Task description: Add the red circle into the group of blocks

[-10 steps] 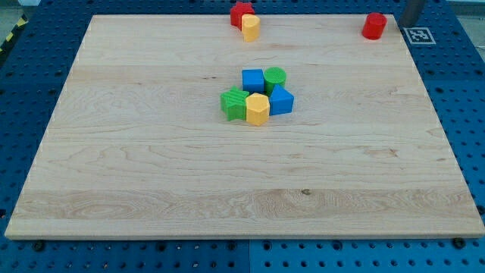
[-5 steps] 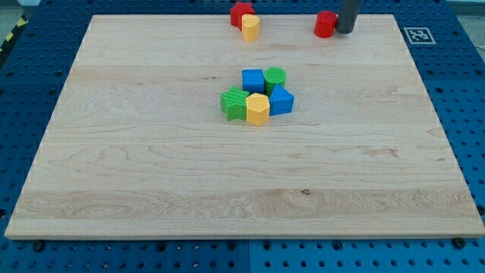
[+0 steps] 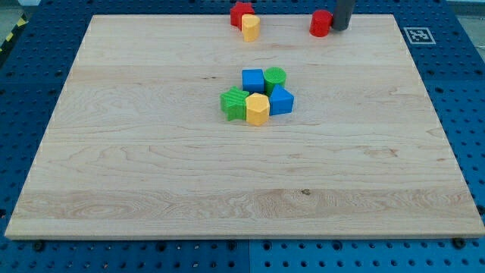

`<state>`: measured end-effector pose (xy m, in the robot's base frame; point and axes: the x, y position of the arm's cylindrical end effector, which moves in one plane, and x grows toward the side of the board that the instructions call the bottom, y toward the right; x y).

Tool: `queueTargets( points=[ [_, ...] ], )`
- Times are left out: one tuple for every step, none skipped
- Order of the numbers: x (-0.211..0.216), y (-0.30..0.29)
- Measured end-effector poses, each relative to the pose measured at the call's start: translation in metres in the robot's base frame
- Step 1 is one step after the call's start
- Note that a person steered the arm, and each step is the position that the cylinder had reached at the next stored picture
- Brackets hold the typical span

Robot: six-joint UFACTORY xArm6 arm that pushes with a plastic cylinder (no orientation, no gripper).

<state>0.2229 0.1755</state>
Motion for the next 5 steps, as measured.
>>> queueTargets(
  points=[
    [-0.002, -0.016],
    [-0.002, -0.045],
    [-0.003, -0.083],
    [-0.003, -0.116],
    [0.039, -0.1]
  ],
)
